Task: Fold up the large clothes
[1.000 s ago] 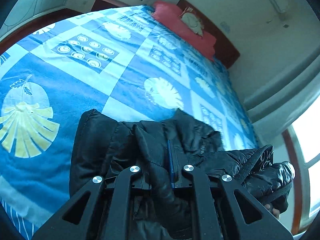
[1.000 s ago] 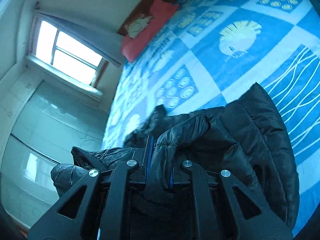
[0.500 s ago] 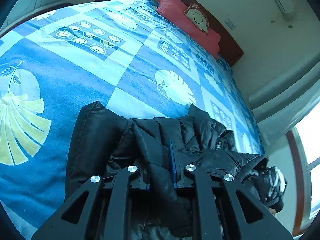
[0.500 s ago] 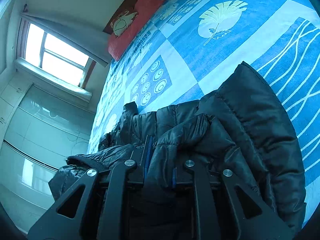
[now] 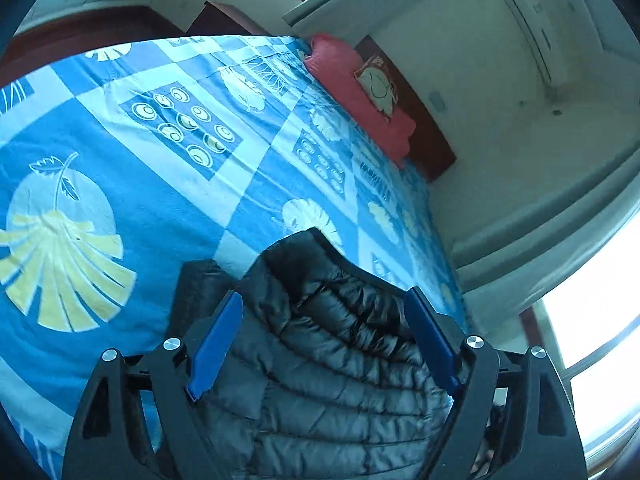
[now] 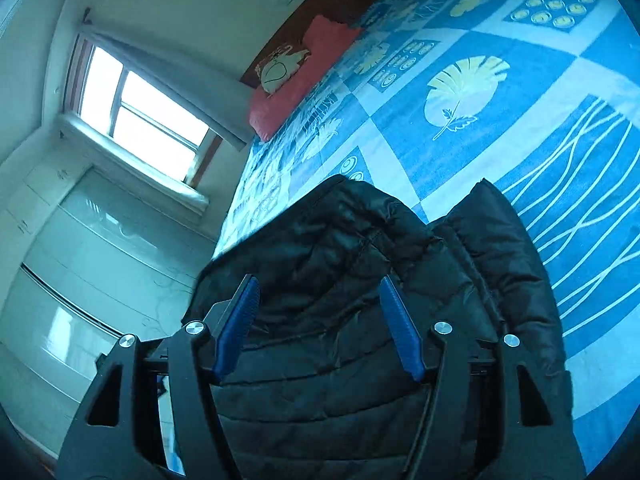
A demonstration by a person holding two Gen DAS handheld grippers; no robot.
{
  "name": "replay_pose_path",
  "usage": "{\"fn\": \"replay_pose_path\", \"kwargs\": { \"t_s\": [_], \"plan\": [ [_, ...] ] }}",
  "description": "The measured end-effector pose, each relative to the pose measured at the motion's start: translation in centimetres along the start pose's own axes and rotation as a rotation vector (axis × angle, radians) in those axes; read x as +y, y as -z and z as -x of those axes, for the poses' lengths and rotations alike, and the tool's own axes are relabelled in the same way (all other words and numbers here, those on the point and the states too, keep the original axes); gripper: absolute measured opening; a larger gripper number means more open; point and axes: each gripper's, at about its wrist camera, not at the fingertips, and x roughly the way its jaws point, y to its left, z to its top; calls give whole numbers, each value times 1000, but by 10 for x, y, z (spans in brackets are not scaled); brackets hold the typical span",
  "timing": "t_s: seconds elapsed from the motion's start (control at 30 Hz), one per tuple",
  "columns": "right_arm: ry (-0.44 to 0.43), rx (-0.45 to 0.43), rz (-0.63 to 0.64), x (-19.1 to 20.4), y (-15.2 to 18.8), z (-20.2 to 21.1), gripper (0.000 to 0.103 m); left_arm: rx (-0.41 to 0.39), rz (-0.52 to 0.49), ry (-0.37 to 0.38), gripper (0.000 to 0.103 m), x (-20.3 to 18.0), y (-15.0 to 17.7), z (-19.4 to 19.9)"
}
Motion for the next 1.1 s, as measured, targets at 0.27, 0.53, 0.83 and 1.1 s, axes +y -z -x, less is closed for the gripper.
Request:
{"fn": "replay_pose_path", "kwargs": {
  "t_s": [0.27, 0.53, 0.83, 1.1],
  "plan": [
    [183, 33, 107, 3, -13, -29, 62, 53, -31, -117, 81, 10, 7, -29],
    [363, 74, 367, 33, 4, -73, 62, 21, -300, -328, 81, -16, 32, -62],
    [443, 114, 400, 12, 11, -111, 64, 54, -370, -459, 84, 5, 39, -104],
    [420, 54, 458, 66, 23, -91, 62, -35, -443, -432, 82, -58, 53, -66]
  ]
}}
